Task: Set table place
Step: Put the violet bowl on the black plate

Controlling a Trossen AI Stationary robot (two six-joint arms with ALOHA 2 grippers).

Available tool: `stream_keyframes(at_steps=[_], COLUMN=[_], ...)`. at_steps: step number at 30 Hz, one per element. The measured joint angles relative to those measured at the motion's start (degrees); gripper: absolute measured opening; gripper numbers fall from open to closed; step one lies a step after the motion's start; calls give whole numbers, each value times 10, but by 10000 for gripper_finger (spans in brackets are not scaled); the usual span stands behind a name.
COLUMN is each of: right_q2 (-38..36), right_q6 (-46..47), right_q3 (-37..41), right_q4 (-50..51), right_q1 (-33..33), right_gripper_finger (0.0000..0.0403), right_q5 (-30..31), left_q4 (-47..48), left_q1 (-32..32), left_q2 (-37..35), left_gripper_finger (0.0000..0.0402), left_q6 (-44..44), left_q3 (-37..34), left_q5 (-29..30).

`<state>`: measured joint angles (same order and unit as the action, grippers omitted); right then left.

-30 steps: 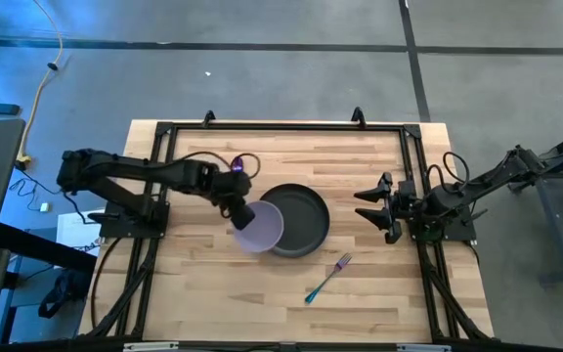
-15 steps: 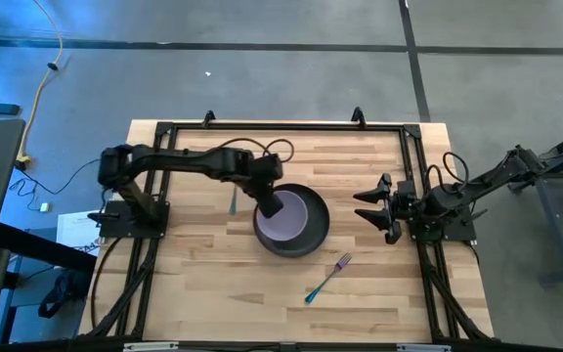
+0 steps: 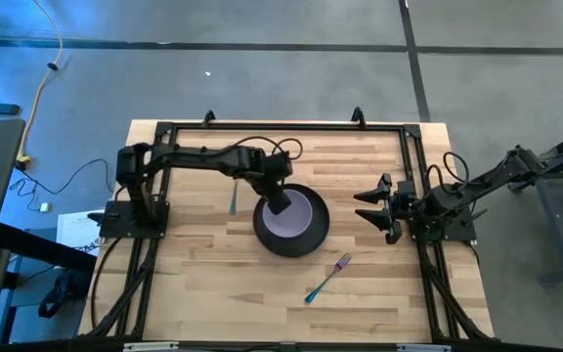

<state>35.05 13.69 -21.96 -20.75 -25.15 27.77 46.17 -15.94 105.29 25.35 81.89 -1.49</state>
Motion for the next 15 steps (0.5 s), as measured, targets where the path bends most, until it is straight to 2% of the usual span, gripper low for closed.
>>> stream_keyframes(at_steps=[15], right_q2=[0], right_q6=[0], right_q3=[0], right_q4=[0], right_q1=[0], right_gripper_finger=[204], right_q5=[0], left_q4=[-28], left_q1=[1], left_q2=[0], left_gripper_finger=[0], left_q6=[18], left_q3=[0], left_q5=[-4])
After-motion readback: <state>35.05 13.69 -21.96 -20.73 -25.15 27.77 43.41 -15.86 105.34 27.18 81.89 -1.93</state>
